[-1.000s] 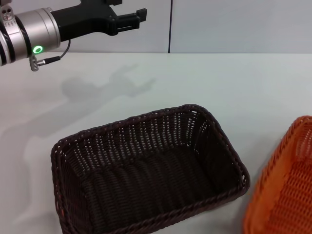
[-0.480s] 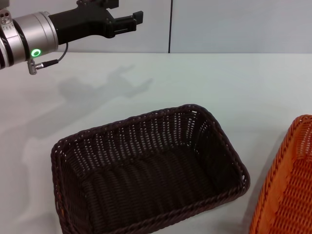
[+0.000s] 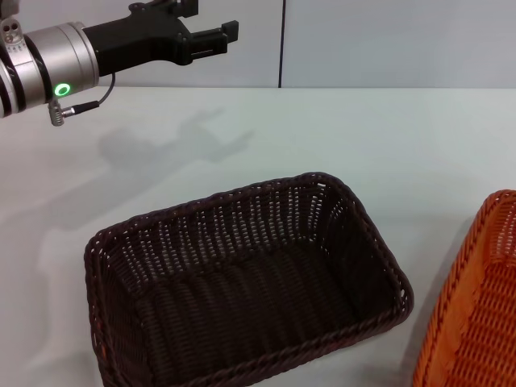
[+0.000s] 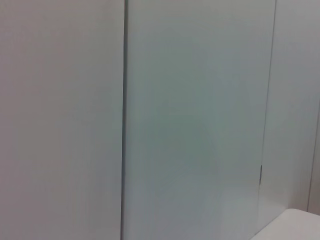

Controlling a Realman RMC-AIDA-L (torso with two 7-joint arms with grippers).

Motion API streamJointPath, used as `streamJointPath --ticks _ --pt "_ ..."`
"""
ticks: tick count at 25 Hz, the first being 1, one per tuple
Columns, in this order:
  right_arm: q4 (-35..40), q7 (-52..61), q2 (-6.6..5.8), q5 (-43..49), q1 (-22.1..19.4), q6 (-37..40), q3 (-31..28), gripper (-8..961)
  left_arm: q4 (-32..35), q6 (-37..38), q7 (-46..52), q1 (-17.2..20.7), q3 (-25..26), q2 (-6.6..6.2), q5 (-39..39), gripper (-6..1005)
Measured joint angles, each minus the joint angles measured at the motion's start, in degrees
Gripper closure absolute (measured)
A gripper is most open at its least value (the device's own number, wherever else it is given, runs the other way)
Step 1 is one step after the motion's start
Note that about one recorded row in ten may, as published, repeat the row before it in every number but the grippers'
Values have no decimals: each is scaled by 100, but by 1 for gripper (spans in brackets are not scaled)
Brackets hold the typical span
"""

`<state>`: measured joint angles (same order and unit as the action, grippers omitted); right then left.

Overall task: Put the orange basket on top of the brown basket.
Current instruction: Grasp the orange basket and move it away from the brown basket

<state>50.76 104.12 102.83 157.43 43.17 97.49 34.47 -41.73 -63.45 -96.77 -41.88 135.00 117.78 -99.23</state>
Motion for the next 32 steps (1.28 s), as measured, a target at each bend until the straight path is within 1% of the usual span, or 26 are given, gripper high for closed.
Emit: streamJointPath --ticks 2,5,10,13,15,18,23,26,29,31,32 --pt "-18 -19 62 14 -24 -13 85 384 0 5 0 -2 0 6 4 161" --pt "-70 -31 188 31 -93 -153 312 383 5 8 0 -1 0 8 16 161" --pt "-303 -40 264 87 -161 -486 435 382 42 31 0 4 0 8 21 161" --pt "-240 -65 318 99 -220 -553 447 399 67 62 0 3 0 8 21 161" --pt "-78 -95 380 99 -284 -581 450 410 68 77 0 1 -1 8 21 161" --pt "70 -114 417 95 -342 -580 466 518 69 92 0 1 -1 5 21 161" --pt "79 -117 371 83 -351 -458 468 690 69 128 -29 13 52 -7 21 162" --pt "102 -116 299 77 -352 -351 434 785 65 136 -45 13 59 -11 20 162" --pt "205 -101 192 64 -364 -219 234 791 28 170 -50 17 107 -16 20 162" --pt "349 -104 96 -7 -371 -2 -125 795 14 202 -56 20 212 -17 20 162" --pt "465 -111 28 -94 -388 135 -367 797 12 215 -58 20 275 -18 20 162"
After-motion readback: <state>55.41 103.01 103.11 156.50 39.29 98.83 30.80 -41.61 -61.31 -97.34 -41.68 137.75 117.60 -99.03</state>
